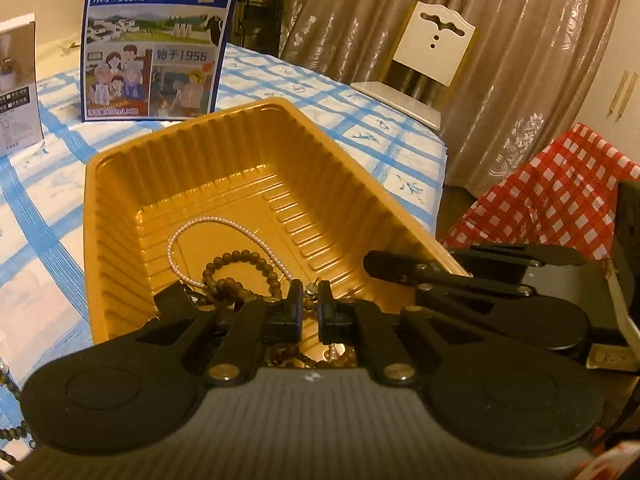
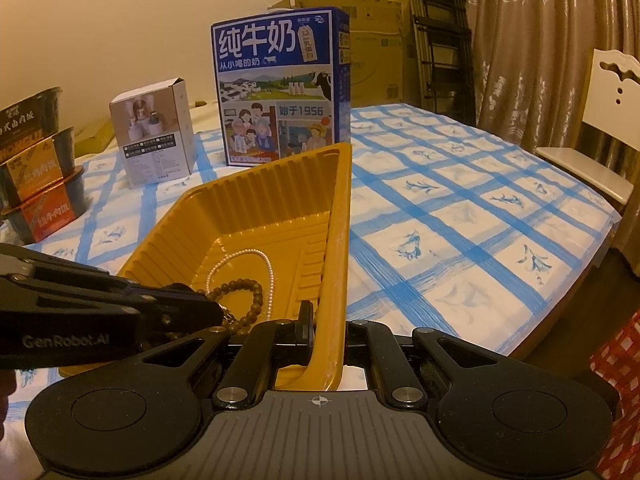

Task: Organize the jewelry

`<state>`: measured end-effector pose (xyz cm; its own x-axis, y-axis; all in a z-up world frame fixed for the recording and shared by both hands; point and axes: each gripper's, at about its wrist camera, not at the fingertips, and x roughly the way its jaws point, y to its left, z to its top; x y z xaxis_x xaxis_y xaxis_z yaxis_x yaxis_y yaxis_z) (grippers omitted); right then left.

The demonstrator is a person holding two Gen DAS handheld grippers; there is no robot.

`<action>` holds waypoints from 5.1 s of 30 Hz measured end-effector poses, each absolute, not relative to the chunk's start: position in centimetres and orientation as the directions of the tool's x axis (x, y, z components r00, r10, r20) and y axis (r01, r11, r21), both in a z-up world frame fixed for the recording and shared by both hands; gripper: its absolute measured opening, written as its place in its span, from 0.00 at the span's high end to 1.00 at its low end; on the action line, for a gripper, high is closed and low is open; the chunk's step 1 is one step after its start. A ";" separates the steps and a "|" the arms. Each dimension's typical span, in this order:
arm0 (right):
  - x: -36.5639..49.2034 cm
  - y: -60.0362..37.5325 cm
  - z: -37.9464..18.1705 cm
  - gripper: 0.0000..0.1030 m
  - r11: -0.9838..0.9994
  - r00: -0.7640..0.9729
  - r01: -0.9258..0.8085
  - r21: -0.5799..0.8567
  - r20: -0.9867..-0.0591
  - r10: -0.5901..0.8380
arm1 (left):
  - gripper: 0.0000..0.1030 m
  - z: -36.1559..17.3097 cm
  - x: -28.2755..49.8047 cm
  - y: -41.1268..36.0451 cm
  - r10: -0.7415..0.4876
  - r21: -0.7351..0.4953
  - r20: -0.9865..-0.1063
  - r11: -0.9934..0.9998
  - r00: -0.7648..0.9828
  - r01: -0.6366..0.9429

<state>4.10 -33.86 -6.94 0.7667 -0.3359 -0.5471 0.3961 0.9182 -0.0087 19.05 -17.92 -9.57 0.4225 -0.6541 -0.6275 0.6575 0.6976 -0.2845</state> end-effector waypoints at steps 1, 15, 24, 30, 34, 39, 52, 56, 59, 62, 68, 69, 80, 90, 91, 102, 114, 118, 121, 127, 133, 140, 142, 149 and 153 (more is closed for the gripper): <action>4.1 -33.9 -6.9 0.94 0.918 0.767 0.396 -0.009 -0.547 -0.336 | 0.93 -9.6 19.0 -17.8 -0.652 -0.289 -0.627 0.703 0.427 0.649; 4.1 -33.9 -6.9 0.94 0.918 0.767 0.396 -0.011 -0.547 -0.337 | 0.74 -6.6 16.8 -9.2 -0.577 -0.294 -0.571 0.808 0.584 0.511; 4.1 -34.0 -6.8 0.94 0.918 0.767 0.396 -0.011 -0.546 -0.337 | 0.74 -8.0 15.5 -2.2 -0.335 -0.129 -0.651 0.933 0.681 0.335; 4.1 -34.0 -6.8 0.94 0.918 0.766 0.397 -0.011 -0.547 -0.338 | 0.74 -9.4 15.7 -0.7 -0.286 -0.109 -0.677 0.950 0.678 0.292; 4.1 -34.0 -6.8 0.94 0.918 0.766 0.396 -0.012 -0.546 -0.338 | 0.74 -11.0 17.0 -2.1 -0.278 -0.094 -0.702 0.949 0.656 0.302; 4.1 -34.2 -6.8 0.94 0.917 0.764 0.399 -0.009 -0.549 -0.338 | 0.74 -12.9 19.2 -3.5 -0.252 -0.083 -0.731 0.955 0.634 0.283; 4.0 -34.5 -7.2 0.94 0.915 0.761 0.403 -0.011 -0.552 -0.341 | 0.94 -11.9 19.4 -1.7 -0.221 -0.109 -0.660 0.974 0.718 0.199; 4.1 -34.4 -7.2 0.94 0.915 0.761 0.402 -0.012 -0.551 -0.342 | 0.94 -10.1 17.8 1.5 -0.190 -0.125 -0.618 0.982 0.763 0.143; 4.0 -34.5 -7.2 0.94 0.915 0.761 0.402 -0.012 -0.552 -0.342 | 0.94 -10.0 16.4 4.1 -0.140 -0.118 -0.635 0.989 0.759 0.084; 4.0 -34.5 -7.2 0.94 0.915 0.760 0.403 -0.011 -0.552 -0.342 | 0.94 -10.7 14.9 6.1 -0.093 -0.099 -0.671 0.994 0.735 0.035; 4.1 -34.4 -7.2 0.94 0.915 0.761 0.402 -0.013 -0.552 -0.342 | 0.93 -12.7 12.8 7.8 -0.065 -0.089 -0.744 0.996 0.666 -0.001; 4.1 -34.4 -7.2 0.94 0.915 0.760 0.402 -0.013 -0.552 -0.342 | 0.92 -12.5 12.7 7.6 -0.071 -0.095 -0.736 0.996 0.673 0.001; 4.0 -34.4 -7.4 0.94 0.915 0.760 0.404 -0.010 -0.553 -0.341 | 0.83 -11.9 16.9 1.0 -0.236 -0.044 -0.668 0.959 0.706 0.279; 4.0 -34.4 -7.4 0.94 0.915 0.759 0.404 -0.010 -0.554 -0.341 | 0.83 -14.8 21.8 -2.2 -0.236 0.021 -0.693 0.938 0.682 0.347; 4.0 -34.5 -7.4 0.94 0.915 0.759 0.404 -0.009 -0.554 -0.341 | 0.83 -14.9 22.0 -2.3 -0.233 0.024 -0.696 0.938 0.679 0.347; 3.8 -34.5 -7.6 0.94 0.914 0.758 0.406 -0.010 -0.555 -0.343 | 0.91 -15.4 22.6 -2.9 -0.230 0.068 -0.701 0.921 0.675 0.384; 3.8 -34.4 -7.9 0.94 0.915 0.759 0.404 -0.011 -0.555 -0.341 | 0.92 -12.6 21.7 -3.8 -0.260 0.083 -0.642 0.912 0.721 0.403; 3.8 -34.4 -7.8 0.94 0.916 0.760 0.402 -0.012 -0.554 -0.341 | 0.92 -10.9 21.2 -4.5 -0.297 0.072 -0.614 0.901 0.731 0.427; 3.9 -34.3 -7.9 0.94 0.916 0.759 0.401 -0.013 -0.554 -0.341 | 0.92 -9.7 21.0 -5.4 -0.333 0.057 -0.594 0.891 0.732 0.451; 3.9 -34.3 -7.9 0.94 0.916 0.759 0.401 -0.013 -0.554 -0.341 | 0.92 -7.9 20.3 -8.5 -0.439 -0.003 -0.562 0.848 0.701 0.529; 4.0 -34.3 -7.9 0.94 0.915 0.759 0.402 -0.011 -0.554 -0.341 | 0.92 -7.3 19.4 -12.7 -0.545 -0.083 -0.547 0.791 0.636 0.606; 4.1 -34.3 -7.6 0.94 0.916 0.761 0.401 -0.008 -0.554 -0.338 | 0.92 -8.1 19.2 -17.0 -0.610 -0.142 -0.557 0.738 0.564 0.660; 4.1 -34.3 -7.6 0.94 0.916 0.760 0.401 -0.009 -0.554 -0.338 | 0.92 -8.5 19.3 -18.0 -0.611 -0.142 -0.569 0.732 0.550 0.666; 4.2 -34.2 -7.3 0.94 0.916 0.761 0.402 -0.007 -0.554 -0.338 | 0.89 -9.4 19.6 -19.0 -0.608 -0.165 -0.587 0.737 0.535 0.656; 4.2 -34.2 -7.3 0.94 0.916 0.761 0.402 -0.007 -0.554 -0.338 | 0.73 -8.5 19.5 -18.1 -0.607 -0.186 -0.558 0.756 0.566 0.627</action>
<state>4.22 -34.21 -7.32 0.7606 -0.3383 -0.5542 0.4021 0.9156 -0.0070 19.47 -18.06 -8.54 0.5663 -0.6069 -0.5576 0.6272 0.7563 -0.1862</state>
